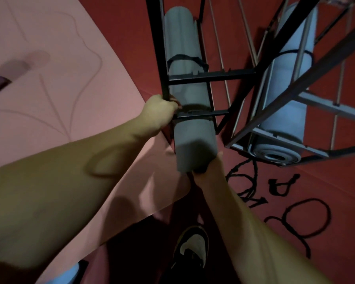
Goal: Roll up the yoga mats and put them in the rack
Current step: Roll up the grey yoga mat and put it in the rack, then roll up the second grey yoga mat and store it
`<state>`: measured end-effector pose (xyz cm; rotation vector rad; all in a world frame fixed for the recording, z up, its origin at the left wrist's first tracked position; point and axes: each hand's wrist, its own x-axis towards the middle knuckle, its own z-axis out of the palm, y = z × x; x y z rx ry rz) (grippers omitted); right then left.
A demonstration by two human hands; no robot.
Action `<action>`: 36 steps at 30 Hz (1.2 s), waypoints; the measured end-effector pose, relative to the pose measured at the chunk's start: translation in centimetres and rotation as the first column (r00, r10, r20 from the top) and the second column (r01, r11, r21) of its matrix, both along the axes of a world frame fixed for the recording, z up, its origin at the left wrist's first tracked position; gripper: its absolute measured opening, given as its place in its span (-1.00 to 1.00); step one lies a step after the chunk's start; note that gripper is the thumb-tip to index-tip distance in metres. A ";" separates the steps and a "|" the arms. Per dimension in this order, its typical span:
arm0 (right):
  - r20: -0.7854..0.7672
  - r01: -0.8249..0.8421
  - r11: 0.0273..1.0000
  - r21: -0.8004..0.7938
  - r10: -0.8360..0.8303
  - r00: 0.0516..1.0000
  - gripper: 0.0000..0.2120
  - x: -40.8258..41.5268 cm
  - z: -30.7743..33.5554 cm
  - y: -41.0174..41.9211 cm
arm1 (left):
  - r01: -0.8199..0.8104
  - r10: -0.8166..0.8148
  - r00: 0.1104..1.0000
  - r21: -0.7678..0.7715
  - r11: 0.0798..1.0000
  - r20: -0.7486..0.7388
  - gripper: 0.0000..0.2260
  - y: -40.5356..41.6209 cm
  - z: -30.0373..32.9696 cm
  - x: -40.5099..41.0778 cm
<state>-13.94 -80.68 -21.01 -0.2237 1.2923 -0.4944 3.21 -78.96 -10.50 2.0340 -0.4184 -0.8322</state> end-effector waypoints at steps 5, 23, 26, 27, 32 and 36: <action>0.116 0.096 0.995 -0.011 -0.094 0.989 -0.50 2.8 -0.1 -2.6 | 0.012 -0.012 1.000 0.021 1.000 -0.002 -0.83 1.1 -0.2 0.5; 0.199 0.141 0.990 0.015 -0.141 0.970 -0.50 5.3 -0.5 -3.3 | 0.030 -0.030 1.000 0.062 0.998 0.001 -0.86 1.7 0.2 0.7; 0.091 0.117 0.993 0.033 -0.120 0.989 -0.51 6.0 0.0 -3.6 | 0.036 -0.039 0.999 0.096 0.995 0.024 -0.89 1.6 0.4 0.5; 0.071 0.113 0.993 0.025 -0.114 0.991 -0.52 6.1 0.1 -3.5 | 0.030 -0.032 0.999 0.100 0.995 0.021 -0.87 1.6 0.4 0.5; 0.083 0.129 0.991 -0.022 -0.127 0.988 -0.54 5.6 -0.4 -3.3 | 0.032 -0.033 0.999 0.102 0.994 0.013 -0.87 1.7 0.9 0.2; 0.095 0.057 0.998 0.010 -0.058 0.994 -0.52 4.9 0.1 -3.6 | 0.146 -0.158 0.987 0.213 0.966 0.037 -0.88 2.2 1.0 0.1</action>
